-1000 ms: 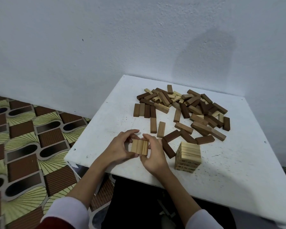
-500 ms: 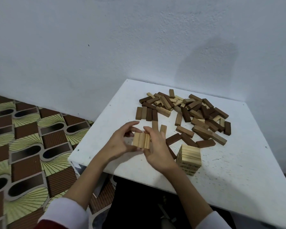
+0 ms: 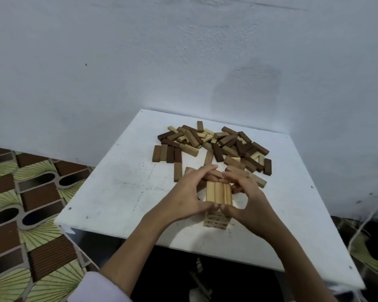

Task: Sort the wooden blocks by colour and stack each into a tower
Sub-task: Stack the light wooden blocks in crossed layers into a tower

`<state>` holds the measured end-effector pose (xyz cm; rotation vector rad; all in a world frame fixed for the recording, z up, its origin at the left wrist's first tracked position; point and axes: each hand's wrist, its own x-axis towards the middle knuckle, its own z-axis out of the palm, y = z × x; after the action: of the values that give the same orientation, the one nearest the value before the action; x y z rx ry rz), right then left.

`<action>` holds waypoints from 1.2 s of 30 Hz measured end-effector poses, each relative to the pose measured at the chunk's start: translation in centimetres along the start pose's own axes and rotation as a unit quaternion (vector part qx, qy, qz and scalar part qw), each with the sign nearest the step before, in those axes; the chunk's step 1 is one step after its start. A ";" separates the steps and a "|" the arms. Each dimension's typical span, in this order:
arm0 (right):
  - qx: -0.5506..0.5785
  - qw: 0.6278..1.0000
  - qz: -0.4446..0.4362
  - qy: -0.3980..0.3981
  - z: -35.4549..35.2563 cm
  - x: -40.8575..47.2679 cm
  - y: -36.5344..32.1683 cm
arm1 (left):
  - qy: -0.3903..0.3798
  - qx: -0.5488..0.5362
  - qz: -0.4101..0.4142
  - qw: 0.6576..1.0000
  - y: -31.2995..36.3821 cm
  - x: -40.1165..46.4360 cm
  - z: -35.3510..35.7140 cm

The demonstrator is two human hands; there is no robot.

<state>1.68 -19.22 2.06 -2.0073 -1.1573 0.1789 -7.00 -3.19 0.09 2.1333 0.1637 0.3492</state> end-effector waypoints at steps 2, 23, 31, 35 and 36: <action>-0.006 1.000 0.023 -0.009 -0.3 -0.4 0.8 | -0.014 0.003 0.003 1.000 0.1 0.2 0.9; 0.050 0.992 0.107 -0.048 0.2 -1.5 2.9 | -0.044 0.040 -0.022 0.998 -1.4 0.3 2.1; 0.058 0.992 0.107 -0.046 0.3 -1.2 3.0 | -0.041 0.032 -0.026 0.998 -1.1 0.3 2.0; 0.063 0.992 0.103 -0.047 0.4 -1.3 3.2 | -0.047 0.009 -0.033 0.998 -1.0 0.2 2.0; 0.068 0.991 0.104 -0.050 0.4 -1.3 3.3 | -0.048 -0.014 -0.038 0.998 -0.9 0.0 2.0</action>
<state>2.94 -20.94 -0.78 -2.0129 -0.9676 0.4573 -6.33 -4.27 -1.70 2.1048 0.1828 0.2017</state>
